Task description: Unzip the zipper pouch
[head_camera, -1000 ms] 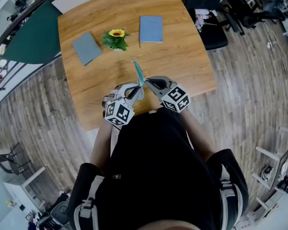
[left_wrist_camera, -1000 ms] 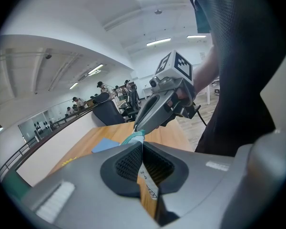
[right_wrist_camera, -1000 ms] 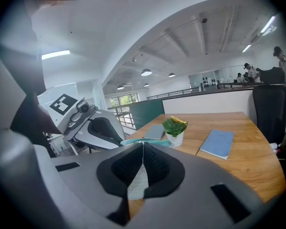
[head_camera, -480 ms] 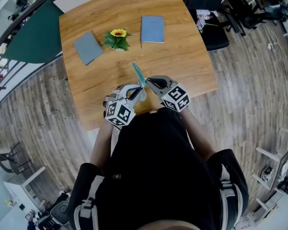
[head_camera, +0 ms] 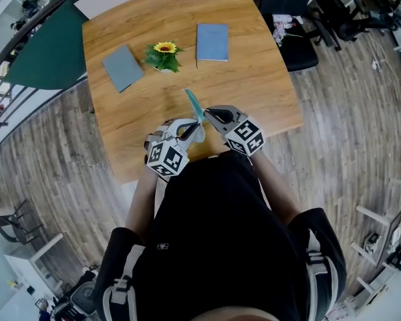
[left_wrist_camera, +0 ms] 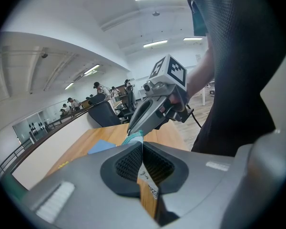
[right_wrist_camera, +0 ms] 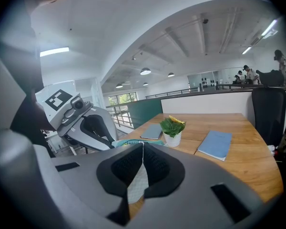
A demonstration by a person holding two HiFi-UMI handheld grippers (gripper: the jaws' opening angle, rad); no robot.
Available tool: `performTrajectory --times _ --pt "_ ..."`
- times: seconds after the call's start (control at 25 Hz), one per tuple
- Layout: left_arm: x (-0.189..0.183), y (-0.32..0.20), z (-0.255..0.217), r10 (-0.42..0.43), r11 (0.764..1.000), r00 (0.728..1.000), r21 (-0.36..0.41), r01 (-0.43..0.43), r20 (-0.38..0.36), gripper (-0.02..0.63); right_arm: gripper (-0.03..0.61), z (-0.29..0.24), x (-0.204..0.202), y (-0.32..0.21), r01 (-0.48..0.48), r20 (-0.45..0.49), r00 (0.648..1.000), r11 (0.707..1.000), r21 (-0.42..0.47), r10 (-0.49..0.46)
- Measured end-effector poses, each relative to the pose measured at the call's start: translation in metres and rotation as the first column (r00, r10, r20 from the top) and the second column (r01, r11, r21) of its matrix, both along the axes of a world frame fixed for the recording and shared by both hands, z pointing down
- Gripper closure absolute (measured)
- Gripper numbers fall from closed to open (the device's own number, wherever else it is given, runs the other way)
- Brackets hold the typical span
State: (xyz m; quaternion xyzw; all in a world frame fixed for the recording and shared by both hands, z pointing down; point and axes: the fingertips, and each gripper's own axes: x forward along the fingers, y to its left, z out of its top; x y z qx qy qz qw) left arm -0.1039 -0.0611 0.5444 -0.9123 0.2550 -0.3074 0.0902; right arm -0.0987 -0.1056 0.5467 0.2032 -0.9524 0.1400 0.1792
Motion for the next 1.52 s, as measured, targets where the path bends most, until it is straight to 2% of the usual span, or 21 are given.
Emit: performTrajectory --times 1.52 --pt "-0.002 0.003 -0.002 0.038 0.999 0.999 -0.012 -0.038 0.011 0.609 0.571 0.008 -0.003 -0.015 -0.051 -0.03 0.998 0.999 0.011 0.051"
